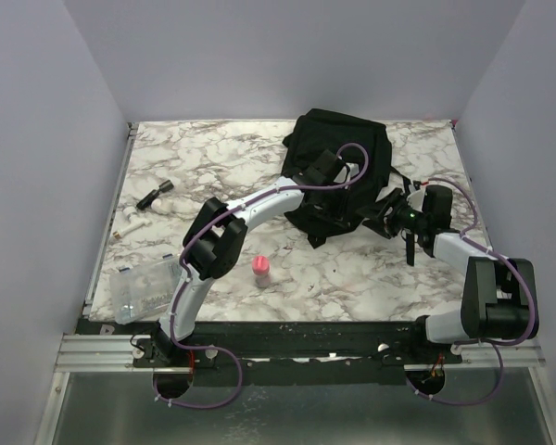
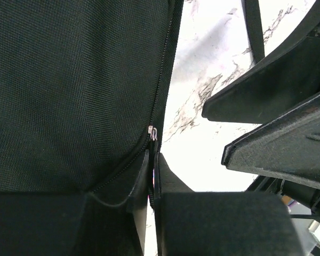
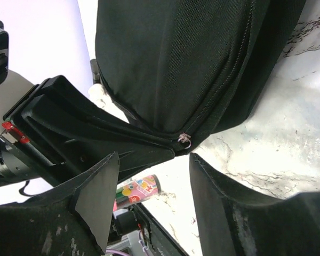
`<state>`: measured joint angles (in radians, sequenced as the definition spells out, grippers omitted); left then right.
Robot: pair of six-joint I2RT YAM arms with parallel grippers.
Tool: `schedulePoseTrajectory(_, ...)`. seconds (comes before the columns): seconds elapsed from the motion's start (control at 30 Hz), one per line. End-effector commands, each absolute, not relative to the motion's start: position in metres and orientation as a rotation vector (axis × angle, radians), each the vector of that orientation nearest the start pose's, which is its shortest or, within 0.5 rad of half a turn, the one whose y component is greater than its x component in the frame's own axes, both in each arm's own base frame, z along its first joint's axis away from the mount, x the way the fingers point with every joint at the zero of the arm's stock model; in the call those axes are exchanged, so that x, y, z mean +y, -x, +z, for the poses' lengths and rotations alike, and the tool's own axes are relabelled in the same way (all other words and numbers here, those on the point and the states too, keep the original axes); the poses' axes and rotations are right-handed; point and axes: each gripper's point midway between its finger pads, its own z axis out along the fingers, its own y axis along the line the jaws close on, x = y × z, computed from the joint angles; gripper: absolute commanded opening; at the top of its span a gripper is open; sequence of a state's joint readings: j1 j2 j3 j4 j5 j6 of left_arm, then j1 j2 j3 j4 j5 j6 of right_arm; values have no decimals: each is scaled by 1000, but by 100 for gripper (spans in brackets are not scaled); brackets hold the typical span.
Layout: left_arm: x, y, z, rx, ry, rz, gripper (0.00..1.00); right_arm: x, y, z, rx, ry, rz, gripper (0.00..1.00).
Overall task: Pack the student bag
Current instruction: Zip the student bag at the center of the board.
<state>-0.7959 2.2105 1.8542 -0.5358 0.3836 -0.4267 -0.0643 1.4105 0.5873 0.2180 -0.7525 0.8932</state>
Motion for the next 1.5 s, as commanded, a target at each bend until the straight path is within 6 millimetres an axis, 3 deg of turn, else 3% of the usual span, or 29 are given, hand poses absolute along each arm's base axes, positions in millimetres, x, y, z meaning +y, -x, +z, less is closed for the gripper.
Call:
schedulePoseTrajectory(0.0, -445, -318, 90, 2574, -677, -931, 7, 119, -330, 110, 2180, -641, 1236, 63)
schedulePoseTrajectory(0.27, -444, -315, 85, 2589, -687, -939, 17, 119, -331, 111, 2168, -644, 1231, 66)
schedulePoseTrajectory(0.4, -445, -314, 86, 2594, -680, -949, 10, 117, -330, 100, 2191, -674, 1214, 66)
schedulePoseTrajectory(0.47, -445, -313, 90, 2588, -685, -952, 0, 116, -330, 95, 2201, -715, 1210, 68)
schedulePoseTrajectory(0.6, -443, -311, 104, 2562, -686, -959, 0, 117, -331, 85, 2213, -799, 1214, 69)
schedulePoseTrajectory(0.8, -447, -299, 126, 2525, -687, -968, 0, 141, -334, 80, 2216, -837, 1261, 69)
schedulePoseTrajectory(0.93, -448, -288, 135, 2516, -665, -959, 0, 140, -337, 71, 2202, -935, 1230, 64)
schedulePoseTrajectory(1.13, -442, -288, 137, 2509, -626, -907, 0, 134, -340, 66, 2179, -1003, 1165, 54)
schedulePoseTrajectory(1.23, -443, -288, 137, 2508, -629, -918, 0, 137, -341, 64, 2175, -1002, 1191, 48)
schedulePoseTrajectory(1.37, -445, -288, 138, 2510, -630, -928, 0, 145, -342, 64, 2183, -1002, 1251, 46)
schedulePoseTrajectory(1.47, -442, -292, 134, 2515, -614, -889, 0, 146, -342, 65, 2171, -1000, 1262, 37)
